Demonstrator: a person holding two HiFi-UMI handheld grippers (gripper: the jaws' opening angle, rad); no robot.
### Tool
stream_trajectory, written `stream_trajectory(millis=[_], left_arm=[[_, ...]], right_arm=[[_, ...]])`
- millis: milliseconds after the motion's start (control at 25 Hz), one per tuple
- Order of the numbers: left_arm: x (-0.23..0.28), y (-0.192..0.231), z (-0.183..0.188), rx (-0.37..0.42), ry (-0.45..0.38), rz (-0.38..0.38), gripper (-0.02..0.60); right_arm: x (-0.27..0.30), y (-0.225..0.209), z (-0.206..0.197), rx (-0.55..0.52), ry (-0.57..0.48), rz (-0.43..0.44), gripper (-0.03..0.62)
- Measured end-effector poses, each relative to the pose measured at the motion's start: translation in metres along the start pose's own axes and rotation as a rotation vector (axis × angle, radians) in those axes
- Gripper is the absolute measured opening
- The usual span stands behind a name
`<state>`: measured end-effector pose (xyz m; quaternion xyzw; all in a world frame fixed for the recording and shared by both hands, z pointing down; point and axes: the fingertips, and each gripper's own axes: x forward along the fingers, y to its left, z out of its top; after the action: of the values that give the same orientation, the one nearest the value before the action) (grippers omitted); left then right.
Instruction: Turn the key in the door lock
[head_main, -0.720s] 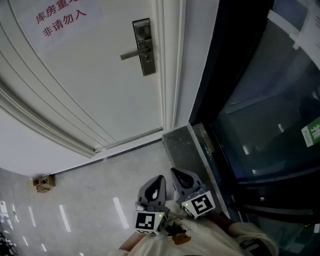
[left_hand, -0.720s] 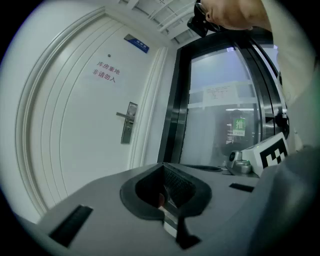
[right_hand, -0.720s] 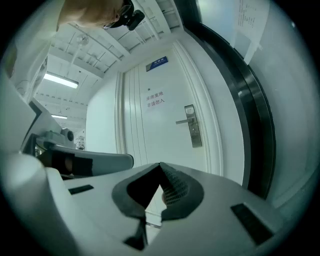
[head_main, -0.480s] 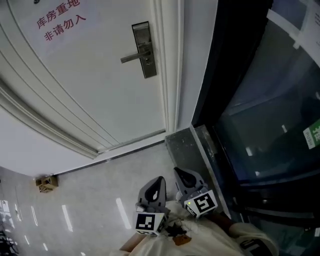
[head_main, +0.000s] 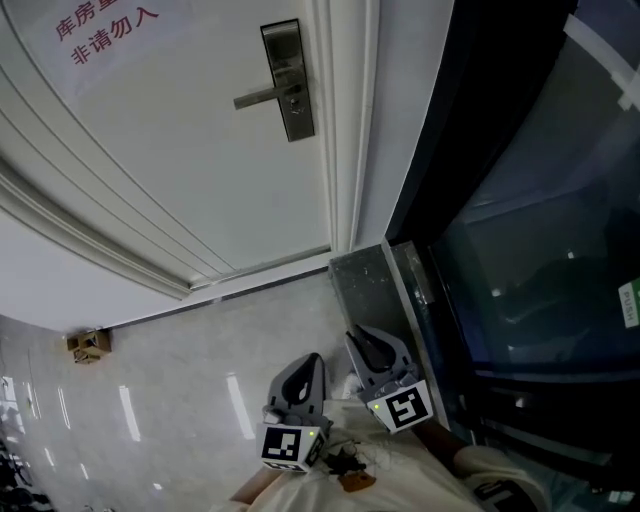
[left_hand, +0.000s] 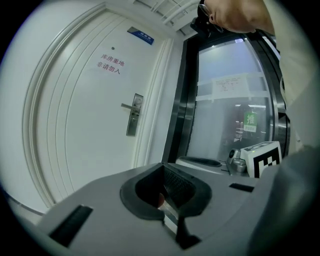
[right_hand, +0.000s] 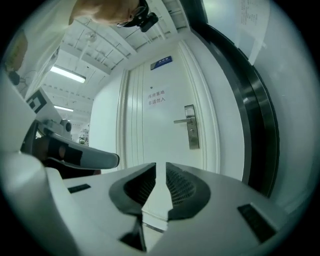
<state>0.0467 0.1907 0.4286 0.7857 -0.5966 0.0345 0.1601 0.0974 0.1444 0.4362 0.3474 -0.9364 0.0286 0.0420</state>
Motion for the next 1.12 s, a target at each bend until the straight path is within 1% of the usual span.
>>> stream_trajectory(millis=[80,160,240,280,320,400,440,480,520,680,840,960,1120], left_arm=[[0.009,0.017,0.004,0.002,0.023,0.020,0.005],[0.023,0.039,0.010,-0.018,0.038,0.039,0.005],[0.040,0.064,0.018,-0.030,0.022,0.037,0.005],[0.049,0.078,0.023,-0.028,-0.005,0.032,0.005],[0.058,0.092,0.030,-0.023,-0.036,0.028,0.005],[0.073,0.121,0.047,-0.008,-0.081,0.022,0.005],[0.081,0.134,0.055,-0.002,-0.092,0.020,0.005],[0.088,0.147,0.063,-0.002,-0.098,0.018,0.005],[0.096,0.159,0.071,-0.005,-0.102,0.014,0.005],[0.123,0.191,0.096,0.006,-0.123,-0.015,0.005],[0.149,0.204,0.108,0.003,-0.118,-0.044,0.005],[0.163,0.201,0.113,-0.002,-0.108,-0.052,0.005],[0.172,0.197,0.114,-0.005,-0.083,-0.050,0.005]], right_arm=[[0.013,-0.004,-0.001,-0.060,0.030,0.008,0.086],[0.034,-0.009,-0.001,-0.123,0.062,-0.007,0.094],[0.063,-0.017,0.002,-0.198,0.067,-0.043,0.098],[0.081,-0.022,0.006,-0.259,0.055,-0.069,0.098],[0.101,-0.029,0.012,-0.346,0.044,-0.099,0.098],[0.140,-0.046,0.029,-0.560,0.049,-0.164,0.098],[0.159,-0.055,0.038,-0.651,0.058,-0.197,0.098],[0.179,-0.063,0.047,-0.717,0.064,-0.227,0.098],[0.197,-0.072,0.056,-0.761,0.069,-0.256,0.098],[0.254,-0.108,0.087,-0.849,0.081,-0.365,0.100],[0.304,-0.150,0.107,-0.964,0.145,-0.447,0.103],[0.329,-0.174,0.118,-1.068,0.197,-0.464,0.103],[0.353,-0.191,0.119,-1.154,0.243,-0.444,0.103]])
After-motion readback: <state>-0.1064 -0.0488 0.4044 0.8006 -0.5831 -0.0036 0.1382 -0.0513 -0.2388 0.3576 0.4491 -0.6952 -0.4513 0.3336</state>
